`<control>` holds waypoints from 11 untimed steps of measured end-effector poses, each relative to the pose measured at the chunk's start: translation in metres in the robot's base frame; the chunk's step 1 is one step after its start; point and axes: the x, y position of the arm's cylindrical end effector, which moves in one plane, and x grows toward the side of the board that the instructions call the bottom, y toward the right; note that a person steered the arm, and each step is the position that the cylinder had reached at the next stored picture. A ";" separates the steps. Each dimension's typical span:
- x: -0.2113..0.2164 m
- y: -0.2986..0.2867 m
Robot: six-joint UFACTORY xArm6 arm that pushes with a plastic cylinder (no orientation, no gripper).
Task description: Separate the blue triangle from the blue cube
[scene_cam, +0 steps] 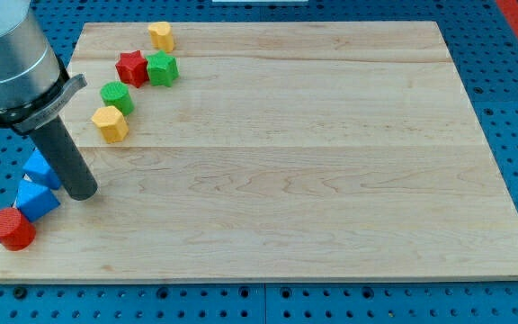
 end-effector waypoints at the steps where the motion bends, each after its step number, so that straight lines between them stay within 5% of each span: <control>1: -0.007 -0.001; 2: -0.038 0.007; 4: -0.087 -0.092; 6: 0.003 -0.089; 7: 0.010 -0.073; 11: -0.046 -0.009</control>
